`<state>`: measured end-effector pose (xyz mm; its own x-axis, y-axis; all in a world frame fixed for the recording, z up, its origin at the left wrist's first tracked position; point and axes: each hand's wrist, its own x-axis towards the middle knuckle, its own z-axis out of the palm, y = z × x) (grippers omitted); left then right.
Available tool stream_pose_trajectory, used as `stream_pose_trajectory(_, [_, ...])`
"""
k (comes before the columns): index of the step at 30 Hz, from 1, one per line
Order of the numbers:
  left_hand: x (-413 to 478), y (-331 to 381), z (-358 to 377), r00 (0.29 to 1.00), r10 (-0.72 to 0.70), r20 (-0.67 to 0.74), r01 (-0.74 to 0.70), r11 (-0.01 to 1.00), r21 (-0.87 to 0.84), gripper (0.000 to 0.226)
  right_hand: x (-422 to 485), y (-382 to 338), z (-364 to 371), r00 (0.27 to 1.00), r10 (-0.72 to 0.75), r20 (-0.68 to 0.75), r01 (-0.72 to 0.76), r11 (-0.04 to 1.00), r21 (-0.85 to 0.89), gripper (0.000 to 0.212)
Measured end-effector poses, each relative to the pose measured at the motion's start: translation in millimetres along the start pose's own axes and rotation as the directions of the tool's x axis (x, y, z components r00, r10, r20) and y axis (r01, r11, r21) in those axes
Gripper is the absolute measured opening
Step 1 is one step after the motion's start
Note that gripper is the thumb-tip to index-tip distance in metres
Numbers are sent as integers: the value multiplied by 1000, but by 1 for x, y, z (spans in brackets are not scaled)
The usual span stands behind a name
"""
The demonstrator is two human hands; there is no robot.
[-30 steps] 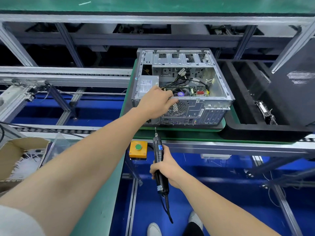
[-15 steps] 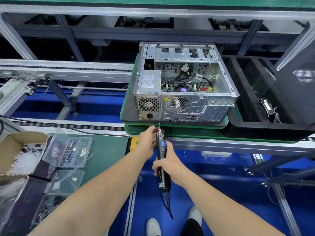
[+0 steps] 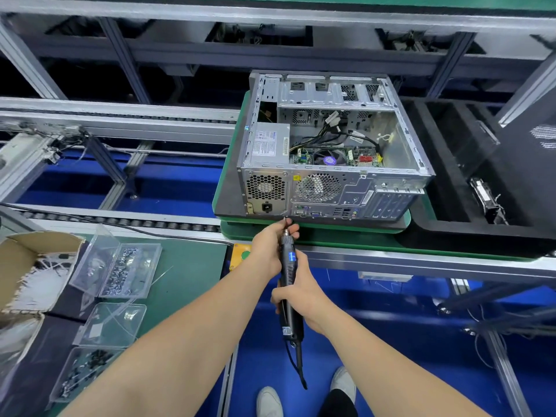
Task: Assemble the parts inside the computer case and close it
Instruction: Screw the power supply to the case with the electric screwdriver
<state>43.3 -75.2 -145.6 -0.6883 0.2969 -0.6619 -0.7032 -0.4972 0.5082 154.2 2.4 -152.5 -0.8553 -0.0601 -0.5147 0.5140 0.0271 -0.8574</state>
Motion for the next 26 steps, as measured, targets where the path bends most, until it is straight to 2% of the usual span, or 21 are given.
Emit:
stream_pose_trajectory(8, [4,6,10,998,-2,-60,5,998,63,11,2,-2,0,1000,7,-12,-8,1000,-26,100])
stream_pose_trajectory(13, [9,-2,2,990,121,-67,-121,993,16,9,3,-4,-1,1000,12,-17,-13,998,-60,101])
stream_pose_trajectory(16, [13,-2,0,985,146,-87,-144,989,30,10,4,-6,-1,1000,22,-18,-23,998,-63,101])
stream_pose_trajectory(20, [16,0,1,986,138,-92,-137,990,20,11,5,-7,1,1000,19,-18,-19,1000,-23,97])
stream_pose_trajectory(26, [14,2,-3,999,35,-24,-36,998,-42,22,5,-9,2,1000,16,10,-17,999,43,92])
